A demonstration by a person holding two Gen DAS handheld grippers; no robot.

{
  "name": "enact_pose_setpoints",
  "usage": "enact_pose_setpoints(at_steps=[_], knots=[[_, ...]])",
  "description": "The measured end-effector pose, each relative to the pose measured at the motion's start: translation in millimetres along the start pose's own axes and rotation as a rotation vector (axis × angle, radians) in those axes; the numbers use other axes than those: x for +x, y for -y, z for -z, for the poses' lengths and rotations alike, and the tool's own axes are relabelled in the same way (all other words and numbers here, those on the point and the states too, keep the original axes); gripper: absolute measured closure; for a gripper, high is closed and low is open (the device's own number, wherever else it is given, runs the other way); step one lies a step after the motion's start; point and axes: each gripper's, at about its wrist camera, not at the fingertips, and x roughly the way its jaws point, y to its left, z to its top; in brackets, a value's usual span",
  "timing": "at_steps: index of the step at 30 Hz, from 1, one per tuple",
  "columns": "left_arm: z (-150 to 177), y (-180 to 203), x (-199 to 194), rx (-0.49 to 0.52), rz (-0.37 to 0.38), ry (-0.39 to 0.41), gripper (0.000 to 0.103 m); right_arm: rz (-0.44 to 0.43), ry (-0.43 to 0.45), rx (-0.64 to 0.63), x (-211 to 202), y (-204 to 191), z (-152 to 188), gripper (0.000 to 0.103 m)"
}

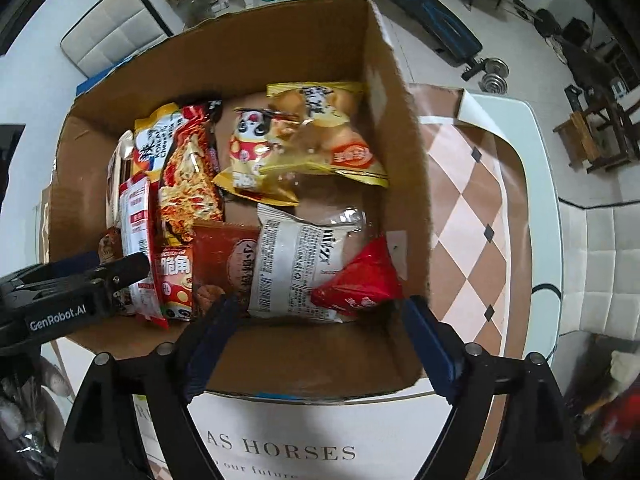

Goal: Organize snacks
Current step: 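Carry both packs over the box and open both tools to release them, then withdraw both open tools from the box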

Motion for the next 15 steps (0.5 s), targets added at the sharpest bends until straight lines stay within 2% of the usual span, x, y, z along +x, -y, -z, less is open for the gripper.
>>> enact_pose_setpoints(at_steps=[4,12,14,15], knots=[[-0.8,-3.3,-10.5,-0.009,0.015,0.024,0.016,0.002,-0.003,0.007,-1.6,-2.6,-1.3,0.015],[13.1,-6.6,-40.0,-0.030,0.037,0.099,0.015,-0.001,0.009,-0.005,-9.3,-6.3,4.8,0.014],[20.1,-4.4,-43.3,-0.027,0.042,0.124,0.015,-0.005,0.021,-0.011,-13.6,-8.0,8.8,0.009],[24.2,-3.8,-47.1,-0.026,0.043,0.139,0.010,-0.007,0.030,-0.015,-16.2,-9.0,11.3,0.009]])
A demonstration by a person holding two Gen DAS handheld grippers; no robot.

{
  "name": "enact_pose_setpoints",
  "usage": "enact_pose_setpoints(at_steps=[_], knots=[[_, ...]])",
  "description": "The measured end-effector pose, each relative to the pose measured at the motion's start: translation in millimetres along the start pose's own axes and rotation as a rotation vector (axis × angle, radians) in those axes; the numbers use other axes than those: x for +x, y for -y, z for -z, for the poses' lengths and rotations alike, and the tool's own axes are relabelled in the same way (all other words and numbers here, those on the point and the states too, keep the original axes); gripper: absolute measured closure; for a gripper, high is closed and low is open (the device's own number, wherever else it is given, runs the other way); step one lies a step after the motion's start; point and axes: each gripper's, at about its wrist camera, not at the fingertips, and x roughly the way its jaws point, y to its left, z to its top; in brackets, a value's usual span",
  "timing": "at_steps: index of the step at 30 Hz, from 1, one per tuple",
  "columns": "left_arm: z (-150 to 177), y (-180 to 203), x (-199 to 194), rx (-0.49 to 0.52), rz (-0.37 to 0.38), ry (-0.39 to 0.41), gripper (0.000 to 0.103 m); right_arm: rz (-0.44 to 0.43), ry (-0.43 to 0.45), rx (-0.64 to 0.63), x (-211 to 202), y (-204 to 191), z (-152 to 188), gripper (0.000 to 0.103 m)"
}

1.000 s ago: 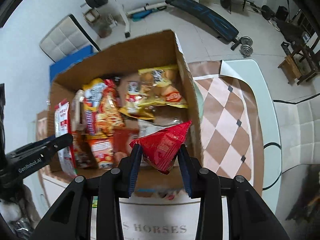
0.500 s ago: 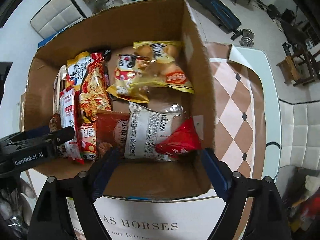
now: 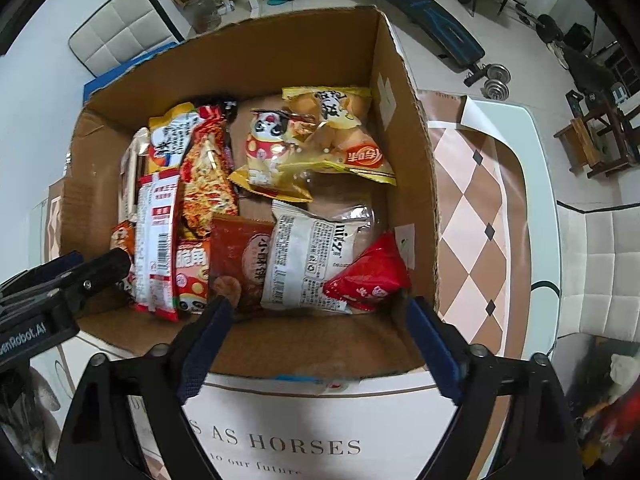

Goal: Organize snacks
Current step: 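Withdraw both open tools from the box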

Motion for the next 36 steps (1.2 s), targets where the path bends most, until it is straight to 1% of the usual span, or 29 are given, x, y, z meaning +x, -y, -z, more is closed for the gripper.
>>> enact_pose_setpoints(at_steps=[1,5,10,16,19,20,23,24,25,28,31,35,36], knots=[[3.3,1.0,-2.4,-0.001,-0.001,0.010,0.007,0.004,0.008,-0.004,-2.1,-1.1,1.9,0.009],[17.6,1.8,-19.5,0.000,-0.011,0.063,0.007,0.022,0.052,-0.022,-15.3,-4.6,12.2,0.008],[31.8,4.7,-40.7,0.001,-0.027,0.134,0.007,0.016,0.109,-0.021,-36.4,-5.8,26.1,0.008],[58.9,8.6,-75.9,0.005,-0.052,0.262,0.007,0.018,0.210,-0.029,-70.7,-6.4,46.2,0.008],[74.6,10.5,-91.9,0.007,-0.059,0.316,0.007,0.010,0.243,-0.031,-85.0,-6.1,57.3,0.008],[79.8,11.8,-97.0,0.007,-0.072,0.334,0.007,0.006,0.253,-0.033,-89.5,-6.2,61.5,0.008],[97.1,15.8,-109.7,0.008,-0.161,0.403,0.007,-0.003,0.274,-0.044,-99.3,-6.7,75.7,0.008],[103.8,15.8,-112.8,0.002,-0.176,0.427,0.007,-0.009,0.277,-0.045,-100.9,-6.7,80.3,0.008],[110.2,14.5,-114.2,-0.009,-0.169,0.441,0.007,-0.017,0.279,-0.047,-102.1,-6.1,86.1,0.008],[123.5,7.1,-110.0,-0.056,-0.147,0.449,0.007,-0.026,0.281,-0.039,-99.7,-1.7,100.4,0.008],[133.5,-2.4,-93.3,-0.087,-0.148,0.414,0.007,-0.036,0.250,-0.015,-83.8,7.6,109.6,0.008],[143.0,-20.1,-53.7,-0.128,-0.132,0.299,0.007,-0.055,0.181,0.042,-48.5,23.7,115.6,0.008],[146.0,-27.4,-39.7,-0.146,-0.130,0.257,0.007,-0.060,0.167,0.057,-38.0,27.9,116.1,0.008]])
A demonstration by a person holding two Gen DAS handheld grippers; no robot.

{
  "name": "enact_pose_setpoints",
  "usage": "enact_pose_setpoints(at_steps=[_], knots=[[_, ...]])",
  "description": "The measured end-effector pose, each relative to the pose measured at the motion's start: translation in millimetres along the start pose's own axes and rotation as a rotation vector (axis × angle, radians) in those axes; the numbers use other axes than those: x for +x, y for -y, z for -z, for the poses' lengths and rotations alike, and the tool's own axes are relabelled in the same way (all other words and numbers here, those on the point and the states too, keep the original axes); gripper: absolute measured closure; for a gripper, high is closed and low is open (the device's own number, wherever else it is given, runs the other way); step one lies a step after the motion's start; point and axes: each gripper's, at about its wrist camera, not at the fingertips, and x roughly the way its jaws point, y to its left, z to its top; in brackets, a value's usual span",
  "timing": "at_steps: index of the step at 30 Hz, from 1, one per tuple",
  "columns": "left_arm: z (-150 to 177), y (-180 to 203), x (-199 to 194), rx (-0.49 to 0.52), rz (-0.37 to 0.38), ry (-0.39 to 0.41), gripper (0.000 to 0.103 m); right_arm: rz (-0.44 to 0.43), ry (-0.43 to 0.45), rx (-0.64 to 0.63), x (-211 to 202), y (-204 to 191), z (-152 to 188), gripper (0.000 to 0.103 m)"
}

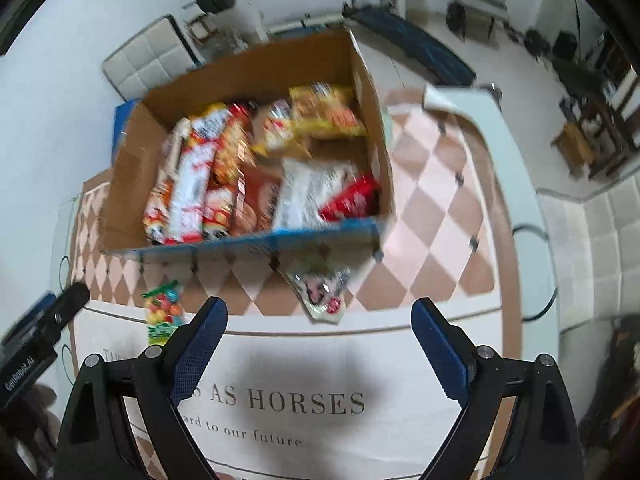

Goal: Organize snacks
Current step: 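Withdraw both open tools from the box, then grasp the watermelon candy bag with left tool while right tool grasps bread bun pack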

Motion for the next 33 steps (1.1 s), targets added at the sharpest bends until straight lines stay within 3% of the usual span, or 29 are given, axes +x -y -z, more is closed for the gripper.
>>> enact_pose_setpoints(at_steps=[9,18,23,25,26,28,33], knots=[[20.7,-34.2,90.0,-0.120,0.022,-0.221,0.007,-0.022,-0.082,0.106,84.7,23.5,1.5,0.008],[24.1,-39.9,136.1,-0.148,0.030,-0.316,0.007,-0.047,-0.128,0.165,133.0,24.3,-6.5,0.009],[25.3,-33.6,153.8,-0.122,0.022,-0.356,0.007,-0.039,-0.148,0.179,147.7,24.5,-5.3,0.018],[25.3,-31.5,156.5,-0.118,0.019,-0.356,0.019,-0.040,-0.144,0.177,149.8,23.5,-5.0,0.025],[24.8,-30.2,154.5,-0.109,0.003,-0.342,0.023,-0.041,-0.138,0.172,149.3,22.0,-5.2,0.034],[22.7,-27.6,151.6,-0.095,-0.017,-0.327,0.041,-0.035,-0.139,0.160,148.9,18.5,-5.4,0.044],[28.2,-22.8,146.7,-0.078,-0.020,-0.326,0.048,-0.035,-0.147,0.133,147.3,8.9,0.8,0.049]])
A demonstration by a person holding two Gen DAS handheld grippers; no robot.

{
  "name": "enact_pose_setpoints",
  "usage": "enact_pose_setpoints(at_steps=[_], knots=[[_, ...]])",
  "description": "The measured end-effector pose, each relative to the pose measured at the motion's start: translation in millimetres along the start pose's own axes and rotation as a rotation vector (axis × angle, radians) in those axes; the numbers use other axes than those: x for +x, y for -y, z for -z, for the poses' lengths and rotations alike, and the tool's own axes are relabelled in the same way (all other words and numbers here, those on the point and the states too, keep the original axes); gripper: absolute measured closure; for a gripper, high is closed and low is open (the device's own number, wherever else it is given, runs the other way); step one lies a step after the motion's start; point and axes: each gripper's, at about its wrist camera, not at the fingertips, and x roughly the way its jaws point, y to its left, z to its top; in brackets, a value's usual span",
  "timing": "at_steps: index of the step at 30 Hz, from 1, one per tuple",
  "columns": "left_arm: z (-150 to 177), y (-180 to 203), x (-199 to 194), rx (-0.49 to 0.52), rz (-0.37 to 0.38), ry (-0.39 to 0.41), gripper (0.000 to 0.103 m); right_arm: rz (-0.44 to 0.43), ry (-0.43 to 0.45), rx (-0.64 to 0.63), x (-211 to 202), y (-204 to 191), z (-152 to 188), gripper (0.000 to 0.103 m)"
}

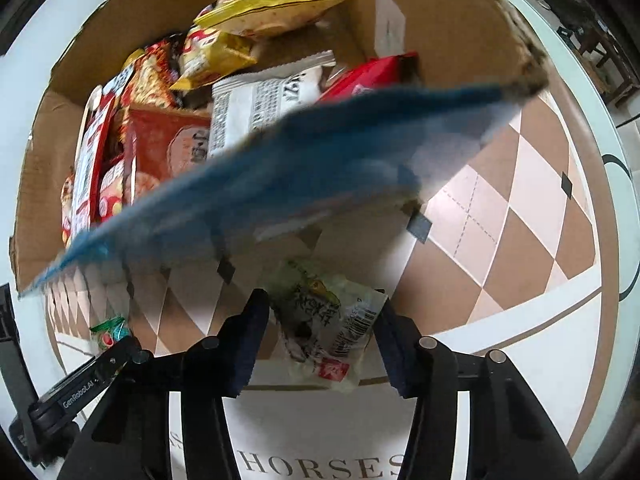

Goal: Organize snacks
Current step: 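Grasp the watermelon candy bag with left tool while right tool grasps bread bun pack, then carry both packs over the box and open both tools to drop them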

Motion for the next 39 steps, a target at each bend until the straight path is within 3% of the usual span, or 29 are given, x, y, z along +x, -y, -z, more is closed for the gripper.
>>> enact_pose_setpoints(at_steps=[8,14,18,32,35,39], knots=[[50.1,22.3,2.2,0.065,0.003,-0.037,0.049,-0.012,-0.065,-0.054,-6.8,-4.4,37.5,0.058],[90.2,41.0,5.1,0.133,0.000,-0.074,0.049,-0.015,-0.151,-0.087,-6.5,5.0,85.1,0.058],[102.0,51.2,7.0,0.178,-0.033,-0.056,0.049,-0.023,-0.192,-0.091,-6.5,8.5,113.3,0.058],[112.7,81.0,20.9,0.221,-0.063,-0.054,0.047,0.001,-0.178,-0.108,4.0,5.1,101.1,0.058],[109.5,72.5,12.0,0.224,-0.060,-0.058,0.049,0.014,-0.175,-0.125,7.3,-2.6,105.0,0.065],[105.5,65.5,5.2,0.219,-0.049,-0.049,0.052,0.014,-0.175,-0.130,9.4,-9.4,112.4,0.066]])
